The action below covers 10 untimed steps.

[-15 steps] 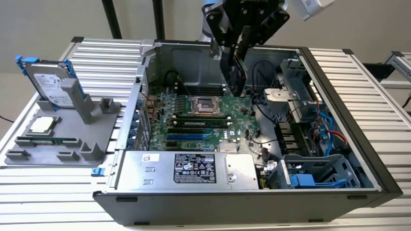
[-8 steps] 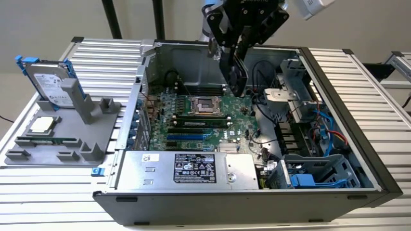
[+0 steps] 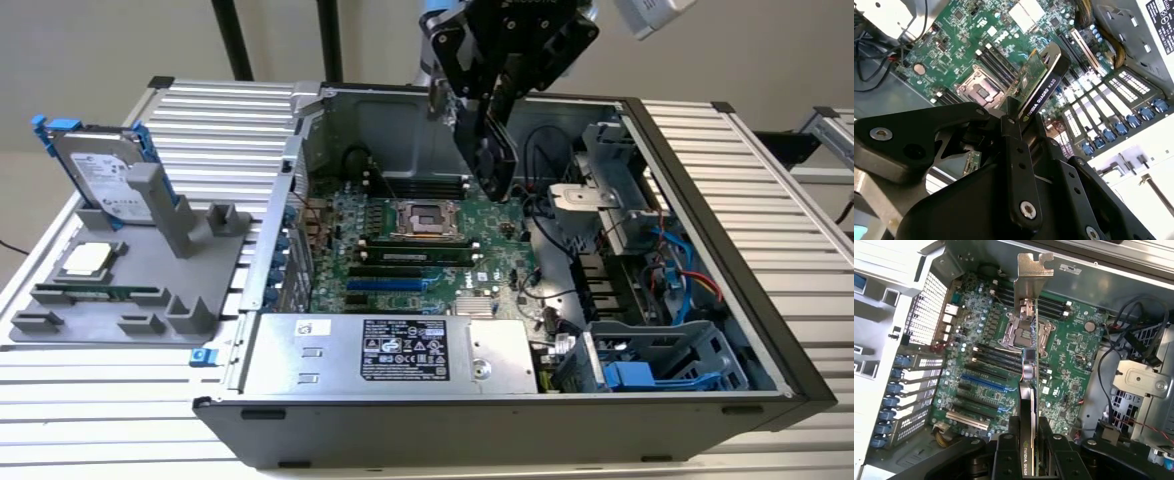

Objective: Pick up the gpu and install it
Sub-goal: 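Insert the gpu into the slot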

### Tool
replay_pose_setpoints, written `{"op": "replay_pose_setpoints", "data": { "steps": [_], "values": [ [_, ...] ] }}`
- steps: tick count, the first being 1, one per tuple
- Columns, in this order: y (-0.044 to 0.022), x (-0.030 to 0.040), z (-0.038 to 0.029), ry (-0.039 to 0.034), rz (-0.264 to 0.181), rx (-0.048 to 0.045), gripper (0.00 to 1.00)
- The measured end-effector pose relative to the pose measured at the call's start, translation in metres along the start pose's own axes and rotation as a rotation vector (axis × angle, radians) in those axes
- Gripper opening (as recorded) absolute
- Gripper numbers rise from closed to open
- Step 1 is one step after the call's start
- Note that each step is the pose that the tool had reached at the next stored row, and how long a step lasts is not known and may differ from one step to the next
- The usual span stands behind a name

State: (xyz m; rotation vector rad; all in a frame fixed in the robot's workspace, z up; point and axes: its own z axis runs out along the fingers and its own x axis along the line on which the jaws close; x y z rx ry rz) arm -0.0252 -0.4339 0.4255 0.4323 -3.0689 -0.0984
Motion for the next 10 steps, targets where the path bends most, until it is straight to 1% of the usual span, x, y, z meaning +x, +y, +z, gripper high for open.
{"op": "replay_pose_setpoints", "data": {
  "steps": [10],
  "values": [
    [0.0, 0.0, -0.0002, 0.0041, -0.06, 0.0019, 0.0]
  ]
}}
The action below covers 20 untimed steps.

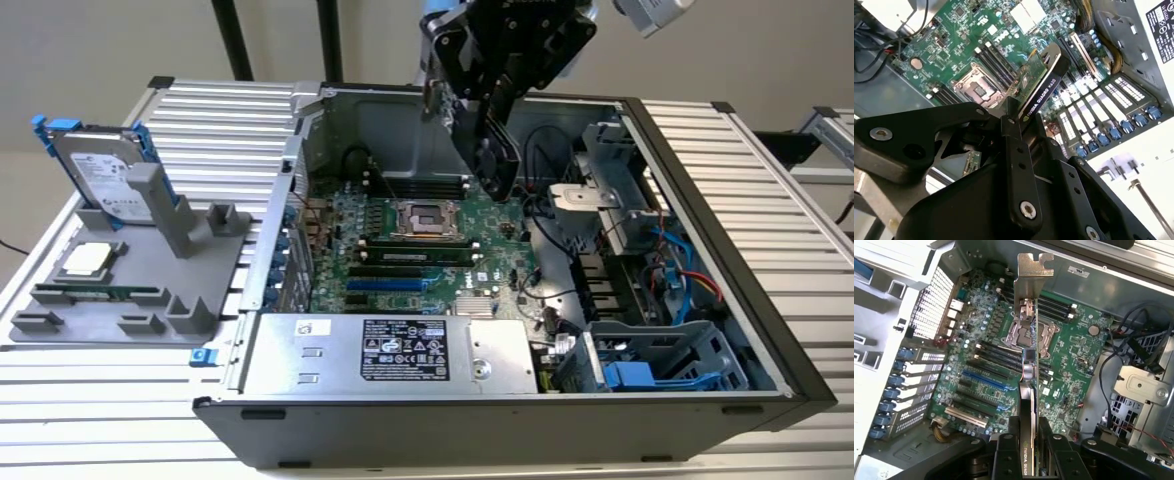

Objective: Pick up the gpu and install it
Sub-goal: 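Insert the gpu into the slot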

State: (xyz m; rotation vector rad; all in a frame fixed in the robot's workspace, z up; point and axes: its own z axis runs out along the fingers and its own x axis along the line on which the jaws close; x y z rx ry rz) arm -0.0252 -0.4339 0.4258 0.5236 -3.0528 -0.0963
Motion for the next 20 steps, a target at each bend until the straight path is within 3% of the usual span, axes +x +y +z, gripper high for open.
{"op": "replay_pose_setpoints", "data": {
  "steps": [20],
  "values": [
    [0.0, 0.0, -0.0005, 0.0077, -0.112, 0.0035, 0.0]
  ]
}}
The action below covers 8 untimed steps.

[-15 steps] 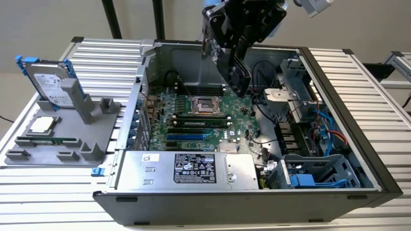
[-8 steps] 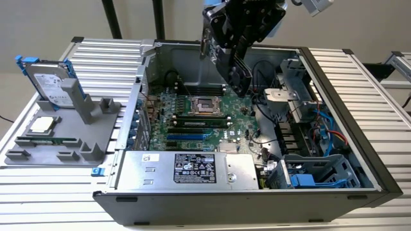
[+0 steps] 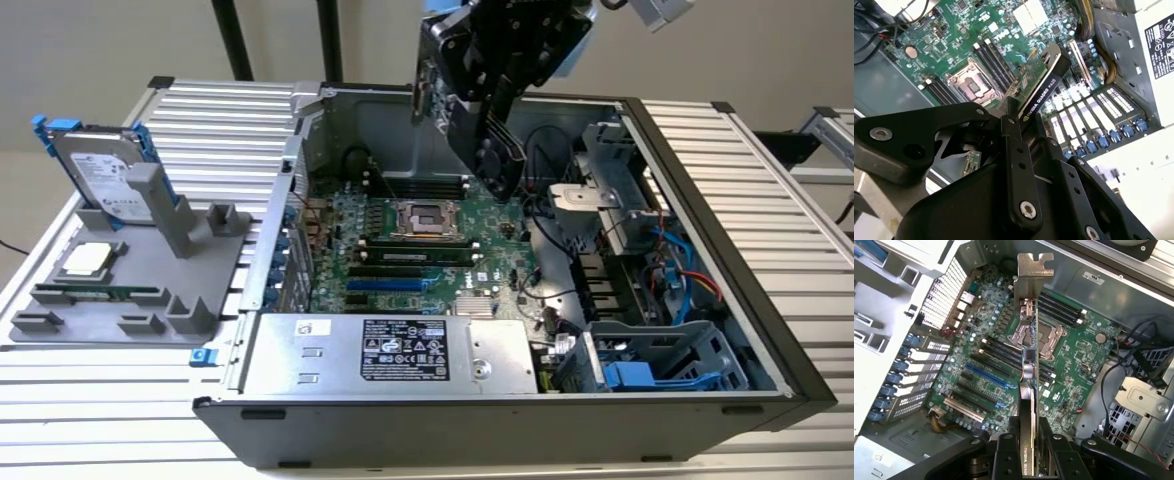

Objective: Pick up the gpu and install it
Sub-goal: 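Insert the gpu into the slot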

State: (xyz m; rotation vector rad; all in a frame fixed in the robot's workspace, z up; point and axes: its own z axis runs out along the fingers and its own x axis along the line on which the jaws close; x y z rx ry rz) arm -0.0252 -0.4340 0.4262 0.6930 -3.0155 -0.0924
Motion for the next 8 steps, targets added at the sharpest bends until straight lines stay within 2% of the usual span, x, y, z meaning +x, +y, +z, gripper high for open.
{"op": "replay_pose_setpoints", "data": {
  "steps": [8],
  "values": [
    [0.0, 0.0, -0.0001, 0.0029, -0.043, 0.0013, 0.0]
  ]
}}
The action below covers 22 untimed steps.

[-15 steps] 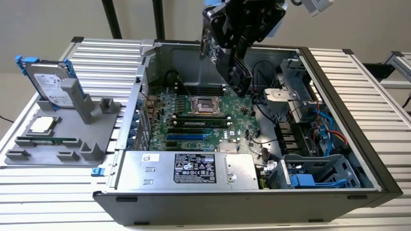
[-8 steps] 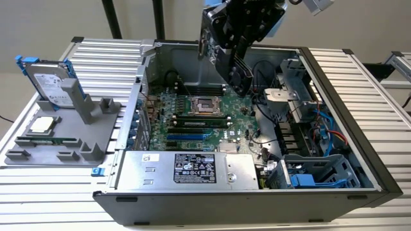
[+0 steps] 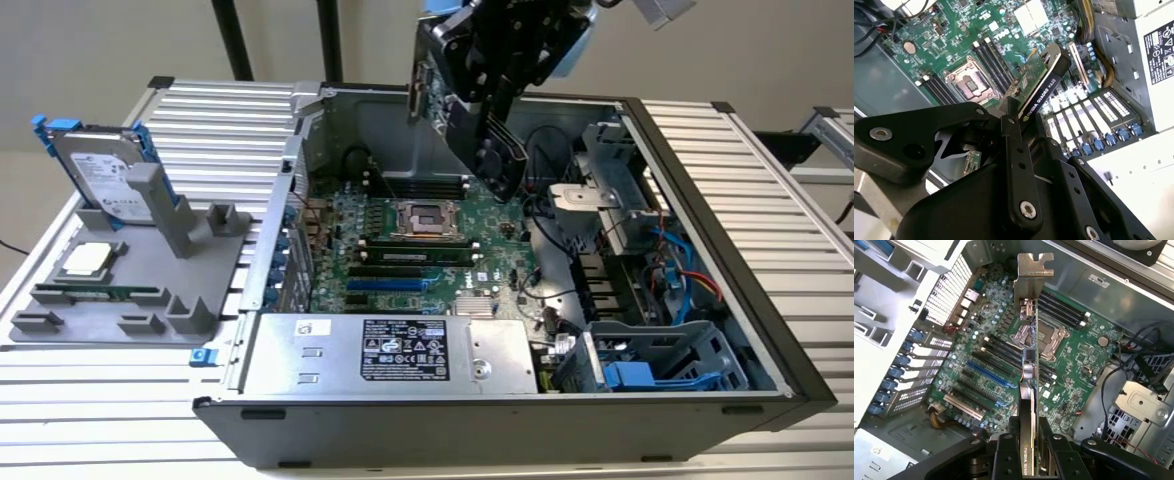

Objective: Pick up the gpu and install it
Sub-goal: 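Insert the gpu into the slot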

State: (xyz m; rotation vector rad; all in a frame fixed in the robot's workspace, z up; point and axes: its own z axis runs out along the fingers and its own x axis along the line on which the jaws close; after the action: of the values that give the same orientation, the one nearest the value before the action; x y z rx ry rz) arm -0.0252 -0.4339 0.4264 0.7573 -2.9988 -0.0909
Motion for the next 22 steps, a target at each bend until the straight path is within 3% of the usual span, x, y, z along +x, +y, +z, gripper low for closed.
{"op": "replay_pose_setpoints", "data": {
  "steps": [22],
  "values": [
    [0.0, 0.0, -0.0004, 0.0083, -0.121, 0.0038, 0.0]
  ]
}}
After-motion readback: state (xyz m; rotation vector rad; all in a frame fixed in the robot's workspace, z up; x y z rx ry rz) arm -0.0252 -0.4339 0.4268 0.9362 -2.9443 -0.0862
